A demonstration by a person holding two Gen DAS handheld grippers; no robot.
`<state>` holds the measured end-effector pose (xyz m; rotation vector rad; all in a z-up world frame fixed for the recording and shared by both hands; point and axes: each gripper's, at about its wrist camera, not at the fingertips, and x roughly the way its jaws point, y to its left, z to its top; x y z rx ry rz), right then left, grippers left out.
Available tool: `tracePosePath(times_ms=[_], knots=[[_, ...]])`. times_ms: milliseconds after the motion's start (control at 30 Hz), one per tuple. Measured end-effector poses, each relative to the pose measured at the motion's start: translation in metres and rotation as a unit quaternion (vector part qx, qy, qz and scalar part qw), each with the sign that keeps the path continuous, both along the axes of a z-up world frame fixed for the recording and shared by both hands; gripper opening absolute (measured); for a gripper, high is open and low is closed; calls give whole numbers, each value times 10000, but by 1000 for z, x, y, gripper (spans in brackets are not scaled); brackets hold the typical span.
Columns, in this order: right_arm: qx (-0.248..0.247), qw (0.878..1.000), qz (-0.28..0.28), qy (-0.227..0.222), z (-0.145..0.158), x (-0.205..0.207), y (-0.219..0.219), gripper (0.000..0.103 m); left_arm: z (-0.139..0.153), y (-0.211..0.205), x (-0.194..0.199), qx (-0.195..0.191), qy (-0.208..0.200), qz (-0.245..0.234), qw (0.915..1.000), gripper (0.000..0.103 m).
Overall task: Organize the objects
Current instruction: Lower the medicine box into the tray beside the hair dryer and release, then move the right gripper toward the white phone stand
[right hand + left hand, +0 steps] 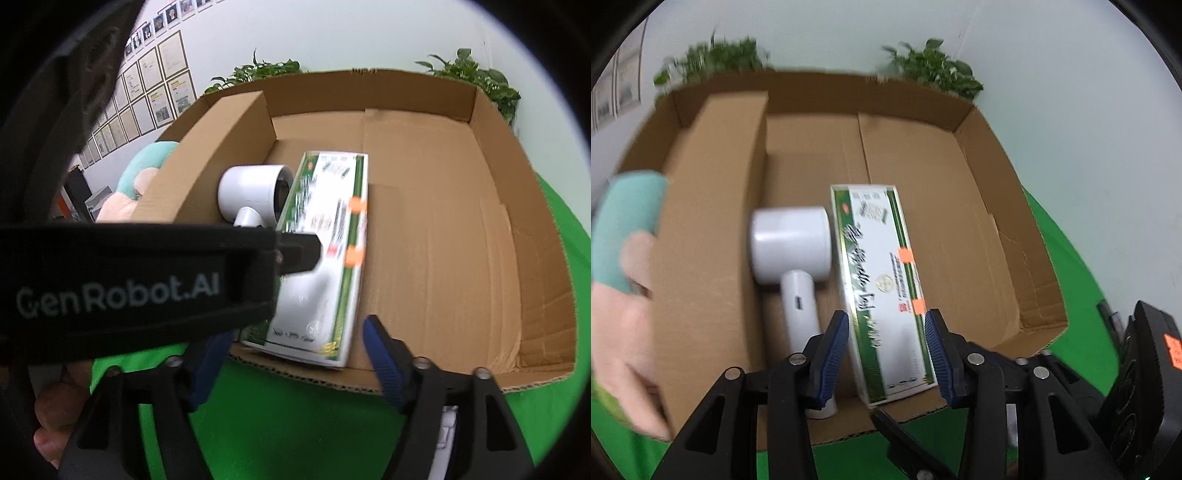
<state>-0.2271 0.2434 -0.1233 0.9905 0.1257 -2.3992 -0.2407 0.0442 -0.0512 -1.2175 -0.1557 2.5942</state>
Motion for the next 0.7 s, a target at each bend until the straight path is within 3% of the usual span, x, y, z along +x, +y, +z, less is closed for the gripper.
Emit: tracePosePath(times_ms=[33, 67, 100, 167, 200, 267, 433, 700], knots=[[28, 9999, 15, 98, 3, 6, 1, 84, 8, 2, 9, -223, 221, 63, 9995, 52], [63, 9998, 11, 198, 7, 13, 3, 86, 16, 4, 20, -396, 462, 118, 9981, 64], [90, 9996, -2, 282, 9, 18, 4, 93, 22, 3, 29, -469, 626, 153, 9968, 75], [158, 9985, -73, 528, 15, 31, 9, 102, 37, 3, 53, -654, 1104, 297, 9913, 86], [225, 9976, -120, 644, 18, 37, 13, 102, 41, 4, 61, -715, 1212, 339, 9895, 95], [302, 9958, -230, 836, 22, 52, 21, 102, 49, 5, 83, -894, 1497, 467, 9836, 102], [215, 9933, -511, 1016, 32, 79, 35, 102, 54, 7, 124, -1185, 1740, 623, 9756, 102], [202, 9930, -684, 937, 31, 111, 54, 102, 42, 9, 164, -1301, 1584, 878, 9748, 102]])
